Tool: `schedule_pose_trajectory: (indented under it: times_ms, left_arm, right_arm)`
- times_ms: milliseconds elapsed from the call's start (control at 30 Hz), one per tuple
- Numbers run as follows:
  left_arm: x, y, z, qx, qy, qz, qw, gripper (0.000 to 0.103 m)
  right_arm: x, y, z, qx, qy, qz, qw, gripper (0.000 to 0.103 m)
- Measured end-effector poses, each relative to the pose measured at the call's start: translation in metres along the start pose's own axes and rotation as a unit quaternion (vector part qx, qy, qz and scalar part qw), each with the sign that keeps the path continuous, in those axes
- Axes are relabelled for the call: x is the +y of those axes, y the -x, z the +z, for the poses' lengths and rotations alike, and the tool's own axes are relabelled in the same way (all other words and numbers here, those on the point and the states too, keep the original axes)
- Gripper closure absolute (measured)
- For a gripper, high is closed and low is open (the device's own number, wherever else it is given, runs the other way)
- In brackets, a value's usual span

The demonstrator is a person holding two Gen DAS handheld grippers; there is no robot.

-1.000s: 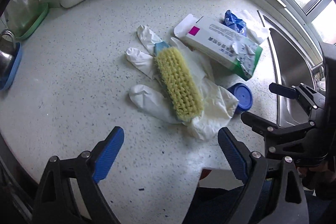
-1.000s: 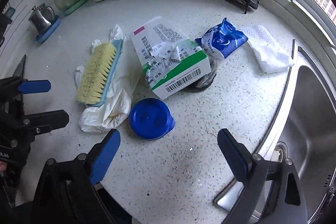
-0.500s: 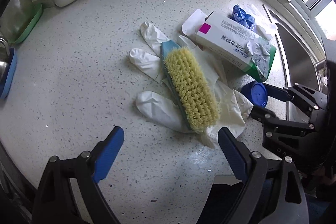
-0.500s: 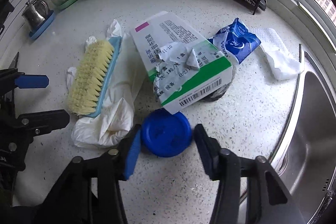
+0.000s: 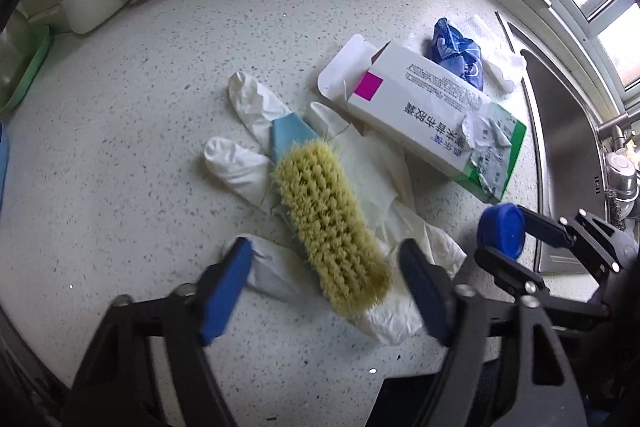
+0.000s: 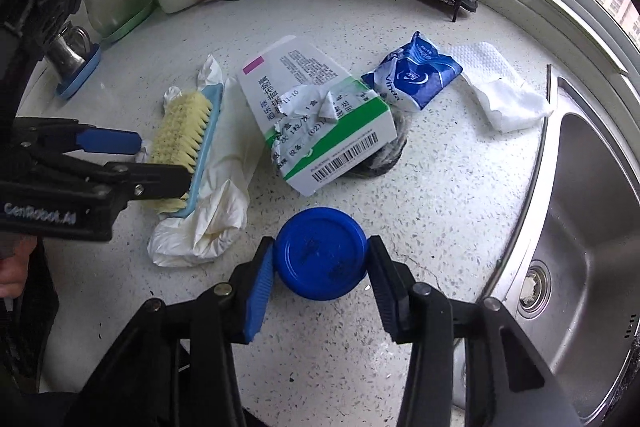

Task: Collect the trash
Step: 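Grasp the blue lid with right tool while left tool grasps the yellow brush, then lift the lid and brush and carry them down toward the red bucket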

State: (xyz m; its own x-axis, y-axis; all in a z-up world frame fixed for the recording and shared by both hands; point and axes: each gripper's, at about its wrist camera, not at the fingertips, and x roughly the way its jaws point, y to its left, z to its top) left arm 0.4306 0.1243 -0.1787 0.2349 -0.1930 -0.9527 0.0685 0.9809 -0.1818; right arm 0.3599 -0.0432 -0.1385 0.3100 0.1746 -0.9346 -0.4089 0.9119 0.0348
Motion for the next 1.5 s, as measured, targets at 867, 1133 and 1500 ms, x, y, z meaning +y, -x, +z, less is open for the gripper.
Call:
schedule_pose_trajectory:
  times_ms: [867, 1133, 1500]
  left_arm:
    - [-0.004, 0.037, 0.011, -0.054, 0.006, -0.025, 0.9982, 0.070]
    - [-0.010, 0.082, 0.002, -0.095, -0.005, -0.059, 0.9937, 0.071]
    - [-0.039, 0.113, -0.032, -0.124, -0.025, -0.048, 0.9907, 0.071]
  right_arm:
    - [-0.019, 0.013, -0.001, -0.007, -0.011, 0.011, 1.000, 0.060]
    - [-0.024, 0.029, -0.004, -0.025, -0.019, 0.014, 0.999, 0.060]
    - [-0.023, 0.068, -0.023, -0.067, -0.012, 0.015, 0.998, 0.060]
